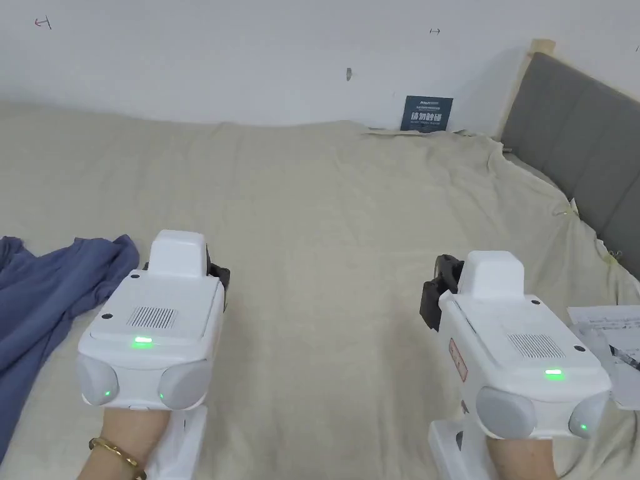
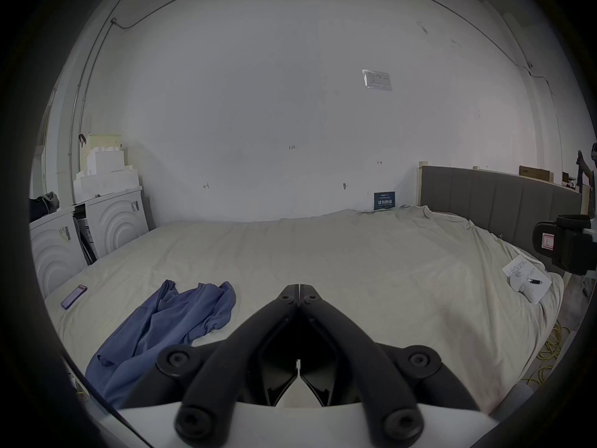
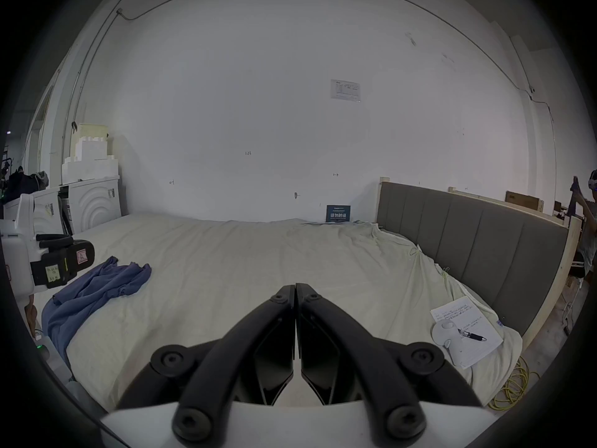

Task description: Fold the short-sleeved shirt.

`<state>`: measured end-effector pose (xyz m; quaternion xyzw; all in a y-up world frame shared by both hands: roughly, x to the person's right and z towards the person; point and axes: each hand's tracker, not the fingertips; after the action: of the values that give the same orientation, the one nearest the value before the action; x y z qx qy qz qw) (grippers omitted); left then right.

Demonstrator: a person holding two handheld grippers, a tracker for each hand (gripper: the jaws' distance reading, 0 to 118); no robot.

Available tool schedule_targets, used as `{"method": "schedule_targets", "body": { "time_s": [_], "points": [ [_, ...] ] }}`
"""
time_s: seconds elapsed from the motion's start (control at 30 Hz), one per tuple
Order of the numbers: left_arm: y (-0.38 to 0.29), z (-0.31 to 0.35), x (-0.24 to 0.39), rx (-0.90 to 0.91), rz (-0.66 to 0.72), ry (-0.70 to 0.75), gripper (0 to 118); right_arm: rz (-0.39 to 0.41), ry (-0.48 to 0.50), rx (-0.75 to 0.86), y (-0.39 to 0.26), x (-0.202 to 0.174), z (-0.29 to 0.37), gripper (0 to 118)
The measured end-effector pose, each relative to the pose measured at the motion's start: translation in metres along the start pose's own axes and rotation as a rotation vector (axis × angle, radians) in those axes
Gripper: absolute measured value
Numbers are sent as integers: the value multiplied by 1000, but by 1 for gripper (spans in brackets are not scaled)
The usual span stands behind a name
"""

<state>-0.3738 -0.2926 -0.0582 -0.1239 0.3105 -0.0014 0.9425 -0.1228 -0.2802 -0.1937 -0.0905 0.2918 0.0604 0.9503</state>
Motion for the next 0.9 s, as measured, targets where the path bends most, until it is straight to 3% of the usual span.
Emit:
{"method": "schedule_targets", "body": {
  "time_s": [0.33, 0.4, 0.43, 0.47, 0.5, 0.57, 0.63, 0.73, 0.83, 0.9],
  "points": [
    [2, 1, 1, 3, 2, -5, 0, 18, 8, -8, 0, -3, -2, 0],
    [1, 0, 2, 1, -9, -6, 0, 37, 3, -11, 0, -4, -2, 0],
    [2, 0, 3, -5, -26, -5, 0, 84, -2, -15, 1, -6, -4, 0],
    [2, -1, 6, -17, -120, 10, 0, 188, 6, -25, 2, -8, -7, 0],
    [3, -1, 12, 3, -264, 26, 0, 409, -13, -27, 5, -15, -11, 0],
    [-1, -1, 29, 108, -723, 104, 0, 804, -71, 46, 7, -31, -15, 0],
    [-13, 0, 43, 282, -1217, 162, 0, 1282, -49, 134, 5, -45, -17, 0],
    [-31, 1, 48, 434, -1656, 99, 0, 1799, -18, 303, -9, -50, -20, 0],
    [-46, 9, 50, 504, -1853, -36, 0, 1971, 73, 351, -15, -47, -20, 0],
    [-56, 10, 46, 555, -1926, -76, 0, 2010, 116, 359, -21, -49, -18, 0]
  ]
}}
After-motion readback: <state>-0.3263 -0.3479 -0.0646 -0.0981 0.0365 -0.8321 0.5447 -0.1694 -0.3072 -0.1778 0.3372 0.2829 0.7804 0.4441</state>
